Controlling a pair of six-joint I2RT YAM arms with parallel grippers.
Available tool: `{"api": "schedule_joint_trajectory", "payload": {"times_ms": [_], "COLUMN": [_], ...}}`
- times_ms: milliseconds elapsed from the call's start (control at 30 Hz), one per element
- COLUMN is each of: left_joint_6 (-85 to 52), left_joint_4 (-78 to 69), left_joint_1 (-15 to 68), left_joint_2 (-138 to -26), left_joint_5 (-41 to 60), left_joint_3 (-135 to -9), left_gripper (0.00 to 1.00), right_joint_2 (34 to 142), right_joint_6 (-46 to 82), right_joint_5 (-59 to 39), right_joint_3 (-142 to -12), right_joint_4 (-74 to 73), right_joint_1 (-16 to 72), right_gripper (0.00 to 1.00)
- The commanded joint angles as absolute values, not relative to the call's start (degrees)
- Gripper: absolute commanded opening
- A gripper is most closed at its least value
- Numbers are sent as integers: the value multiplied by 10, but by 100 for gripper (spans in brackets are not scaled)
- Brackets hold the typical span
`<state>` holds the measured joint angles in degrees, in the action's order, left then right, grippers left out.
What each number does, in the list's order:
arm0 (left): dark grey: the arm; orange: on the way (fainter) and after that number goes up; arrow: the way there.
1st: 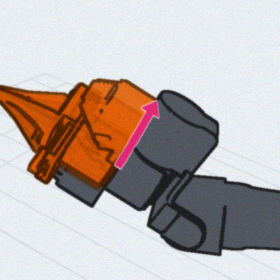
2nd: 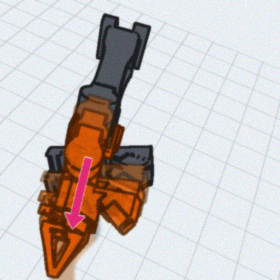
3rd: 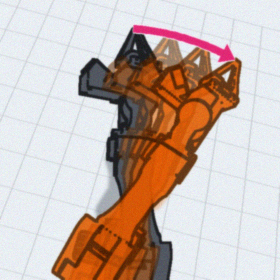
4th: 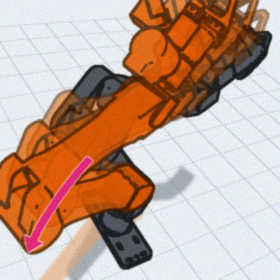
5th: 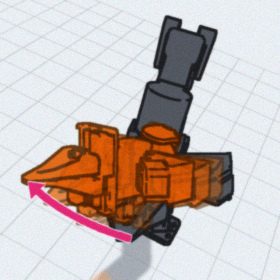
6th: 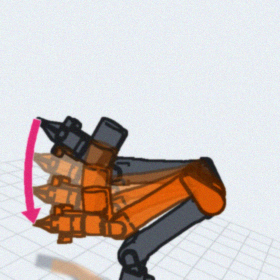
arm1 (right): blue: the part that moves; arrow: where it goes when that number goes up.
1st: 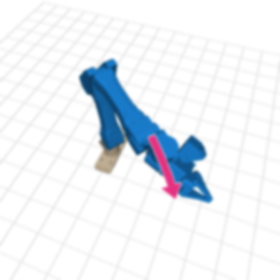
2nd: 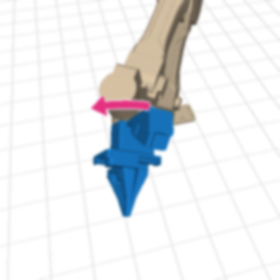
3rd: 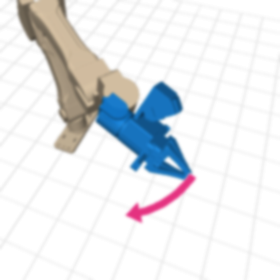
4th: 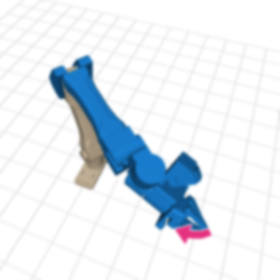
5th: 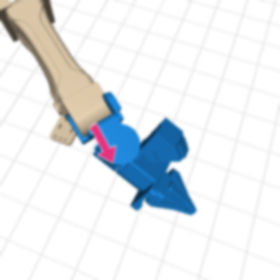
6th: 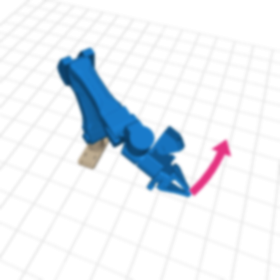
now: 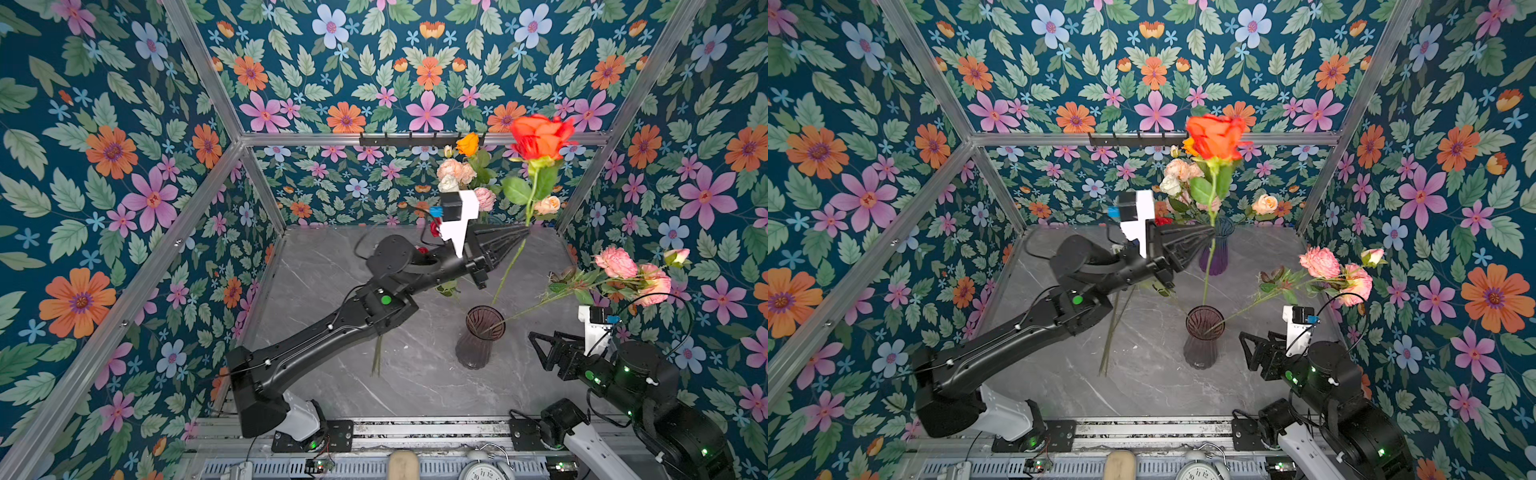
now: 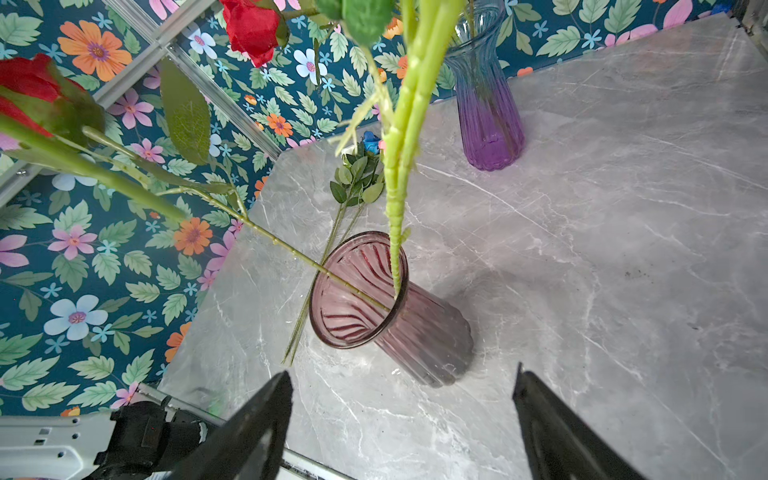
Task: Arrange the flowers into the vase
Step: 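Carry the red rose over the dark red vase and lower its stem in, then open the left gripper and draw it back from the vase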
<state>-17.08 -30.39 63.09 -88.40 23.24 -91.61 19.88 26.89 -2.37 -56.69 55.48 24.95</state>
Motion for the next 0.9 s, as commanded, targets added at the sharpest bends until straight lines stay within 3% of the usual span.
{"api": "schedule_joint_trajectory", "payload": {"times_ms": [0, 200, 867], "left_joint_6": [-113, -120, -166], "left_joint_4": [-321, -351, -530], "left_joint_1": [634, 640, 646], "left_joint_2": [-916, -945, -879], "left_joint_5": [243, 253, 189], "left_joint_3": [-926, -900, -613], "left_gripper": [0, 0, 0], "right_joint_2": [194, 192, 205], "right_joint_6": [269, 259, 257], "right_joint_5": [-14, -7, -20], "right_joint_3": [-571, -575, -553], "right_joint_4": [558, 563, 543], "right_joint_1": [250, 250, 250], "right_gripper": [85, 85, 85]}}
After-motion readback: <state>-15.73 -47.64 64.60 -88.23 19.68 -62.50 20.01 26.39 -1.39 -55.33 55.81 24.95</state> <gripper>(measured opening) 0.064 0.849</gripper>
